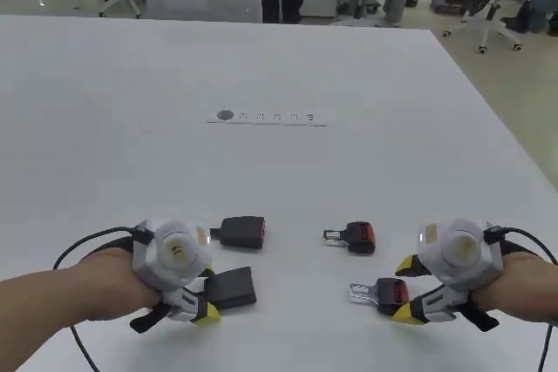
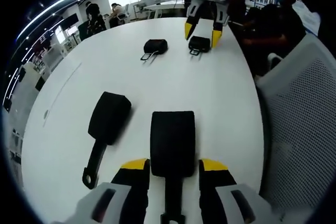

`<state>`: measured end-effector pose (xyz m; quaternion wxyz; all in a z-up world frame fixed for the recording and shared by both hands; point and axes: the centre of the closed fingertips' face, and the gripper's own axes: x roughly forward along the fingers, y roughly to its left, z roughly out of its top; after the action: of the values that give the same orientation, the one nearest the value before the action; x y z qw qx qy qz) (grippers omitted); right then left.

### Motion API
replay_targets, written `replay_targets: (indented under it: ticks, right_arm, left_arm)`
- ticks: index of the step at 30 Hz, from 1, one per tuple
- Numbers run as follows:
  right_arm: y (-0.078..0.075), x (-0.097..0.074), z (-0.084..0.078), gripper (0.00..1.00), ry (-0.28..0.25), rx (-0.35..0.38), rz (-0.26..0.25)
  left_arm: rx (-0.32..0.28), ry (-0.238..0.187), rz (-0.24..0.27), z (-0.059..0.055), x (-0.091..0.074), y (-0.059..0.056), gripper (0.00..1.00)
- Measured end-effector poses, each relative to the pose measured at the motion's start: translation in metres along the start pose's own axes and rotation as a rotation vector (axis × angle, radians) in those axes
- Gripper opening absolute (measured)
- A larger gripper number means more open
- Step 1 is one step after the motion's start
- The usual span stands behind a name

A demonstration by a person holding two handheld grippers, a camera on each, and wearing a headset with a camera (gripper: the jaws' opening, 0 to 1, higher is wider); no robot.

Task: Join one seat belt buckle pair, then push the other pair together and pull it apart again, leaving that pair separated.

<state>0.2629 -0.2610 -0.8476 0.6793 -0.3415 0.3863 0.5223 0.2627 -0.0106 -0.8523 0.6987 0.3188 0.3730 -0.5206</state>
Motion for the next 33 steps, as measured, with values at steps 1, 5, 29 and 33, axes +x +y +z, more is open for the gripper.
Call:
replay_targets:
  ticks: [1, 5, 29, 33]
  right_arm:
    - [-0.002, 0.001, 0.001, 0.43, -0.003, -0.011, -0.005]
    - [0.002, 0.002, 0.000, 0.34, 0.014, -0.018, 0.035]
    - [0.002, 0.006, -0.003, 0.32, 0.087, -0.101, 0.056]
    - [0.003, 0.006, -0.002, 0.32, 0.098, -0.119, 0.055]
  left_arm:
    - [0.029, 0.008, -0.012, 0.000, 0.000, -0.002, 0.36]
    - [0.097, 0.037, -0.017, -0.001, -0.001, 0.001, 0.32]
    - [0.307, 0.112, -0.081, -0.002, 0.001, -0.010, 0.31]
    - [0.309, 0.122, -0.088, -0.002, 0.001, -0.010, 0.31]
